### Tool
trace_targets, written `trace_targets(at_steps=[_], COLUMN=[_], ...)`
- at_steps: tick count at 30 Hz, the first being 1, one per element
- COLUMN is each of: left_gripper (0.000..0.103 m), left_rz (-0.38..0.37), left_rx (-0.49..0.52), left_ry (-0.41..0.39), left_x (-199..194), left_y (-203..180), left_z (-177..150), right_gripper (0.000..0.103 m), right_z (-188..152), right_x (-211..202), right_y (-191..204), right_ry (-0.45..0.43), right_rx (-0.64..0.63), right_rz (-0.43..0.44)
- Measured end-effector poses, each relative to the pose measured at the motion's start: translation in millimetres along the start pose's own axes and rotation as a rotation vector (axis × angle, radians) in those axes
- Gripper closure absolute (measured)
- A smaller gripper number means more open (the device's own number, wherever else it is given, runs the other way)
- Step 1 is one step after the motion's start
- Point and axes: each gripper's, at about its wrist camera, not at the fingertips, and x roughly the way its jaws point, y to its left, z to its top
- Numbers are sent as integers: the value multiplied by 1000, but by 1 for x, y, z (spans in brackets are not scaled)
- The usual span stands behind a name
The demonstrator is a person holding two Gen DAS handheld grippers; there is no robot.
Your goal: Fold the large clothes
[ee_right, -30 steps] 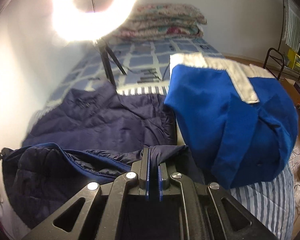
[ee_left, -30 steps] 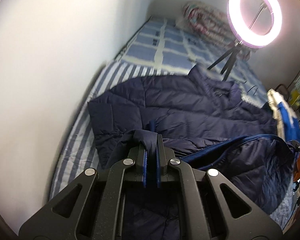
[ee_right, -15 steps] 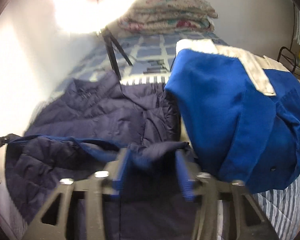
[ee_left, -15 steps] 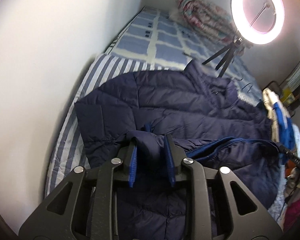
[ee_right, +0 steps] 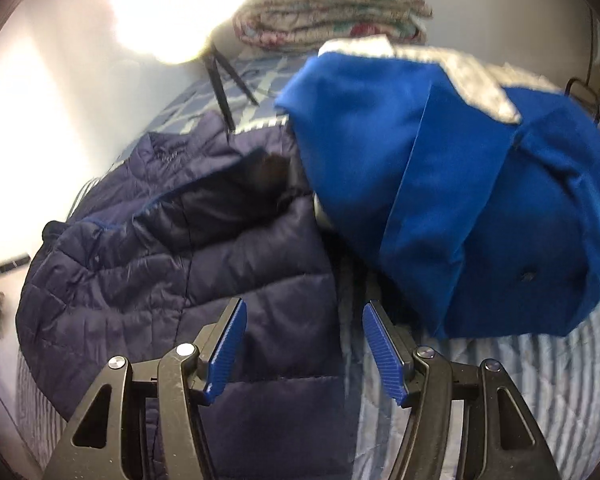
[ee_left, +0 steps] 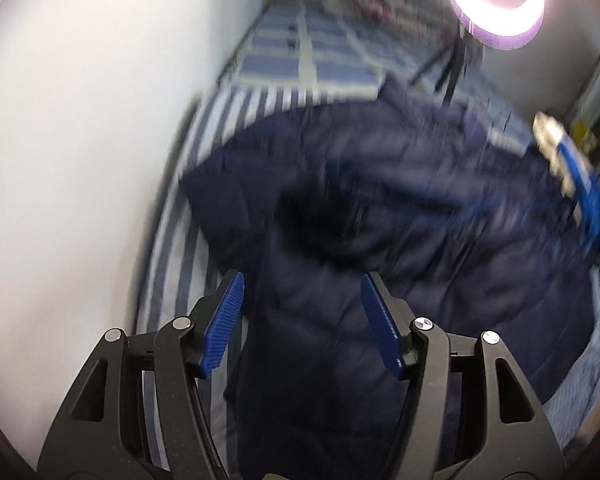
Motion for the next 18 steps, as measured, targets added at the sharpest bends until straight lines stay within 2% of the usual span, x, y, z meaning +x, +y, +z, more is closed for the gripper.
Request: trace_targets(at_steps=[3,4,5,6,7,8,9,13,18], left_gripper=[41,41,46,61,70,85,95,100,101], left_rz=[-10,-7,-5,-3,3,11,16,58,89], left_rx=[-4,-9,-13,-16,-14,-9,-2,54,60], left_ry=[35,35,35,34,33,29,21,-38,-124], left_x=[15,18,20,21,22,22,22,11,-8], left_y=[1,0,0,-1,-2,-4,-6,-14,-13], left_z=[-12,-14,-14,-13,-12,-12,-12,-12,-3], right_gripper=[40,45,51,68,81,86,98,102,103], right_z=[1,2,4,5,6,7,6,4,11], right_x=[8,10,12,14,15,15,14,2,-23], right_y=[5,7,11,15,18,22,26,41,61], right_ry=[13,16,23,32,43,48,41,1,-112], right_rx=[-20,-32,-45,-56,-65,-82,-105,-175,-259], right_rz=[-5,-5,-4,-4,-7,-18,-32,-94,-214])
